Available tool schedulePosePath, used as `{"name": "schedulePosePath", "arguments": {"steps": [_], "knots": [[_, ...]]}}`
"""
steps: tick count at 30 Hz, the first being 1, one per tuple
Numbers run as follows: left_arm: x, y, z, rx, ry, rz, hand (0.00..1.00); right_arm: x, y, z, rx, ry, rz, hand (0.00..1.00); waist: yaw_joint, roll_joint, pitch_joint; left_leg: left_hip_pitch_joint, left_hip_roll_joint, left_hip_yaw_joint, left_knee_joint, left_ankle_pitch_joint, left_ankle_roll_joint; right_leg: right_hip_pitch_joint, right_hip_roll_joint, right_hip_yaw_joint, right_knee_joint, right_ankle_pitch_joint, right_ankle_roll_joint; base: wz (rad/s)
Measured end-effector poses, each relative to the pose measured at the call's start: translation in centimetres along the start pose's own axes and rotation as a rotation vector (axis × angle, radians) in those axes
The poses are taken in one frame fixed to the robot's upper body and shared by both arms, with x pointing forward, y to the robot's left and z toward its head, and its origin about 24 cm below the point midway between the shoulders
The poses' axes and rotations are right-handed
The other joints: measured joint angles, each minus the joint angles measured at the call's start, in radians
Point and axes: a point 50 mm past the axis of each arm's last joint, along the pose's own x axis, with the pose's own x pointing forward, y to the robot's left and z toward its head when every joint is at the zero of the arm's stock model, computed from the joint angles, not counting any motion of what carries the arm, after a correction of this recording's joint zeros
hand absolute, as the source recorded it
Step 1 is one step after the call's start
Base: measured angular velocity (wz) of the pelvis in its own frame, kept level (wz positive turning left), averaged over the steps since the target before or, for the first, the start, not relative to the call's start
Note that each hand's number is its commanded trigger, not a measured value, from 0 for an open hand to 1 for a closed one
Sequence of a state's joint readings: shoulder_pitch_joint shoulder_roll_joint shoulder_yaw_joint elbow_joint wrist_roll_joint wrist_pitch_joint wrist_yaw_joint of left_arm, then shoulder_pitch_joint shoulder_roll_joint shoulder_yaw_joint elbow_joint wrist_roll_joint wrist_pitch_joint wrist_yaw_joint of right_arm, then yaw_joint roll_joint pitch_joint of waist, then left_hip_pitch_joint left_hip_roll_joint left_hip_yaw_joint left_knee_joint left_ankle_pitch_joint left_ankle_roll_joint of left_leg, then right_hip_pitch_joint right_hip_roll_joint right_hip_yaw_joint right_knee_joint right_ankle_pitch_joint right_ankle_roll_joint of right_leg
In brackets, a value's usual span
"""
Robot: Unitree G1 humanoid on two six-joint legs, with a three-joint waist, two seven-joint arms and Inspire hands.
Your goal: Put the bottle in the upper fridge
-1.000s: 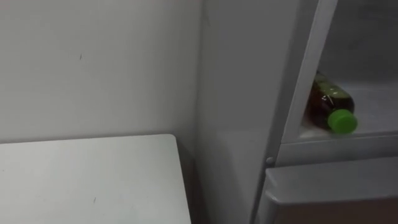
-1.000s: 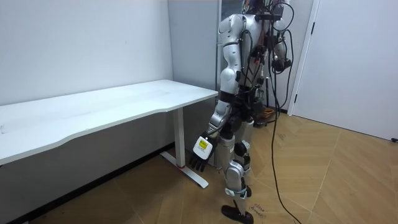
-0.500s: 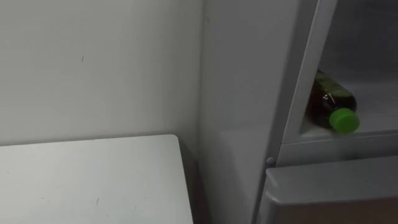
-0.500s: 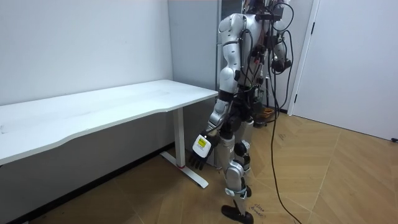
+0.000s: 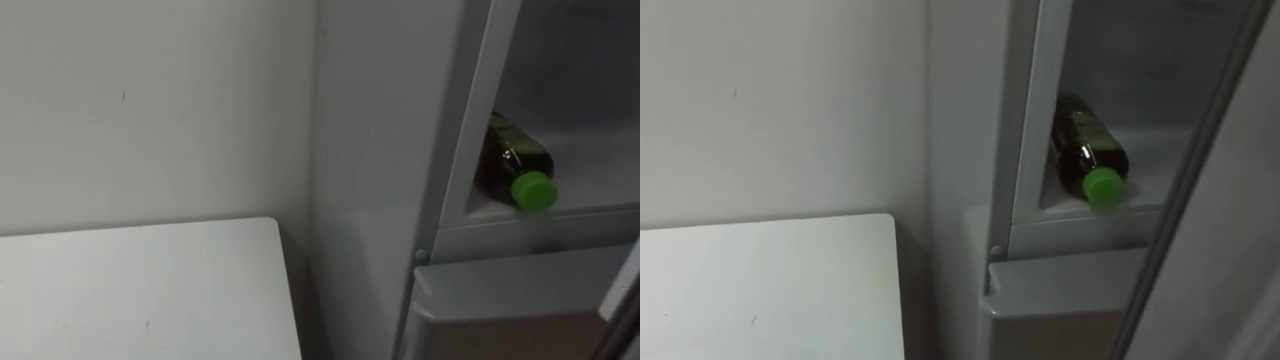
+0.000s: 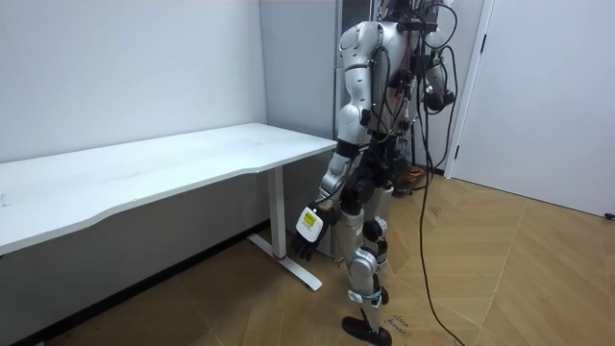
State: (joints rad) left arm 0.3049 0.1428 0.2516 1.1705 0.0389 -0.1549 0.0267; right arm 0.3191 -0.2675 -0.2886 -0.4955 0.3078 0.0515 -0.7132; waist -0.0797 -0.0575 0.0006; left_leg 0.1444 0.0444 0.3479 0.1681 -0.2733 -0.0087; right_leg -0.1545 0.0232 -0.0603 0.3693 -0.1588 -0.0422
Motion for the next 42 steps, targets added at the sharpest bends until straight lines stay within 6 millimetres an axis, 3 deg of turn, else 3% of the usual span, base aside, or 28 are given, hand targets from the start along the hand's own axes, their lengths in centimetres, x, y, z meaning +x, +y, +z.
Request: {"name": "schedulePosePath", "arguments": {"steps": [10,23,29,32,34,37,41,42], "knots": [[-0.1,0.1,-0.5,0.006,0.012,0.003,0.0,-0.1,0.2,0.1,0.007,0.005,0.034,0.0,0.003,0.0,-0.0005,-0.025,0.013,0.006,0.006,0.004,-0.003,-0.001,0.015,0.001,-0.042,0.038,-0.006,-0.02],[-0.2,0.3,-0.7,0.071,0.011,-0.038,0.0,0.2,0.7,0.3,0.136,0.077,0.167,0.0,0.006,-0.005,-0.0016,-0.037,0.016,-0.002,0.037,0.003,-0.003,-0.006,0.012,0.001,-0.034,0.046,-0.014,-0.01],[-0.3,0.6,-0.8,0.068,0.016,-0.057,0.0,0.4,1.3,0.3,0.181,0.114,0.251,0.0,0.007,-0.016,-0.0025,-0.038,0.014,-0.038,0.051,0.001,-0.002,-0.004,0.015,0.003,-0.027,0.042,-0.019,-0.05],[-0.3,0.6,-0.9,0.077,0.026,-0.084,0.0,0.5,2.0,0.4,0.225,0.131,0.327,0.0,0.032,-0.016,-0.0025,-0.038,0.016,-0.052,0.056,0.0,-0.003,-0.003,0.006,-0.034,-0.035,0.051,-0.027,-0.27],[-0.3,0.6,-1.1,0.088,0.047,-0.099,0.0,0.4,2.5,0.5,0.247,0.14,0.377,0.0,0.05,-0.015,-0.0031,-0.042,0.015,-0.085,0.056,0.001,-0.001,0.002,-0.012,-0.104,-0.049,0.06,-0.034,-0.28],[-0.3,0.6,-1.2,0.117,0.07,-0.103,0.0,0.5,2.9,0.8,0.321,0.153,0.433,0.0,0.05,-0.015,-0.0037,-0.044,0.013,-0.11,0.057,0.004,-0.003,0.005,-0.022,-0.144,-0.05,0.059,-0.04,-0.09],[-0.3,0.5,-1.4,0.127,0.094,-0.102,0.0,0.2,3.6,0.9,0.403,0.177,0.49,0.0,0.062,-0.014,-0.0039,-0.047,0.014,-0.132,0.058,0.005,0.0,0.008,-0.035,-0.211,-0.059,0.059,-0.034,-0.21],[-0.3,0.6,-1.5,0.128,0.107,-0.102,0.0,0.1,4.0,0.9,0.42,0.185,0.509,0.0,0.062,-0.013,-0.0036,-0.049,0.017,-0.141,0.057,0.009,0.006,0.01,-0.041,-0.243,-0.062,0.055,-0.02,-0.15]]}}
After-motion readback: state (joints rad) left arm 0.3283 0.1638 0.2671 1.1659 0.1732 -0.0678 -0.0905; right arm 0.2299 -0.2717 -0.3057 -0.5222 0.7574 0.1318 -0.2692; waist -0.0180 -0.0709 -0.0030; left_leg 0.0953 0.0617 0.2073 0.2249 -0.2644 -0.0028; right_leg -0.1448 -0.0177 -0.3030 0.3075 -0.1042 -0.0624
